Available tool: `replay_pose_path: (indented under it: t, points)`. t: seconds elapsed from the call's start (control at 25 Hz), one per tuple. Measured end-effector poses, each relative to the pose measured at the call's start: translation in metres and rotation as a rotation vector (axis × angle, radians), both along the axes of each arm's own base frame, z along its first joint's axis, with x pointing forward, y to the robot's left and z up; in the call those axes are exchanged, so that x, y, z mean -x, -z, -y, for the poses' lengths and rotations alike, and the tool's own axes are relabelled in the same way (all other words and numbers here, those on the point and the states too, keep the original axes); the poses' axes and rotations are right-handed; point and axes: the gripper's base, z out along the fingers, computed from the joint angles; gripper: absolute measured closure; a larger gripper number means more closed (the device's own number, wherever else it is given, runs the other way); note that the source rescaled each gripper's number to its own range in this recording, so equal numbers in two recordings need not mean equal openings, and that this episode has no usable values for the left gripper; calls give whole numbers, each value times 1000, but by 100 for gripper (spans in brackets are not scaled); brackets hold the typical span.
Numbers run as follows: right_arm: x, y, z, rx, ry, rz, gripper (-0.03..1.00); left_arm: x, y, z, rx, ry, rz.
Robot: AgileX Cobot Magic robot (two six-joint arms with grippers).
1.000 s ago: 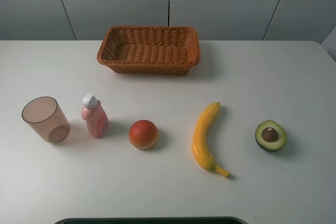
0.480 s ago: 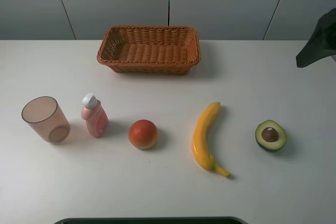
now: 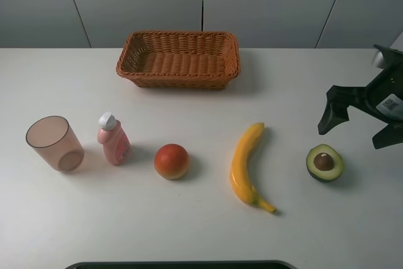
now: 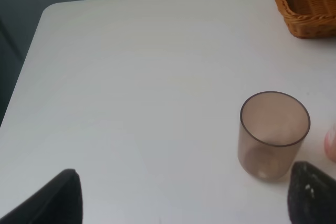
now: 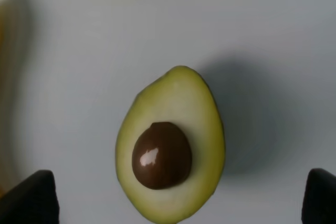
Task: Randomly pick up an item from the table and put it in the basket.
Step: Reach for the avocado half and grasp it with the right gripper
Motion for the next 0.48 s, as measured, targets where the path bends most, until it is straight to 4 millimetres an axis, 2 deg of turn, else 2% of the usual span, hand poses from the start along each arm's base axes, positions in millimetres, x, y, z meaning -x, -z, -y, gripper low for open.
replay_pose_path:
  t: [0.24,0.48]
  points:
    - [-5,41,-14,-3,-29,-65,-3,0,0,0,0,0,0]
    - [-9,68,-16,-9,-22,-134,-3,0,0,0,0,0,0]
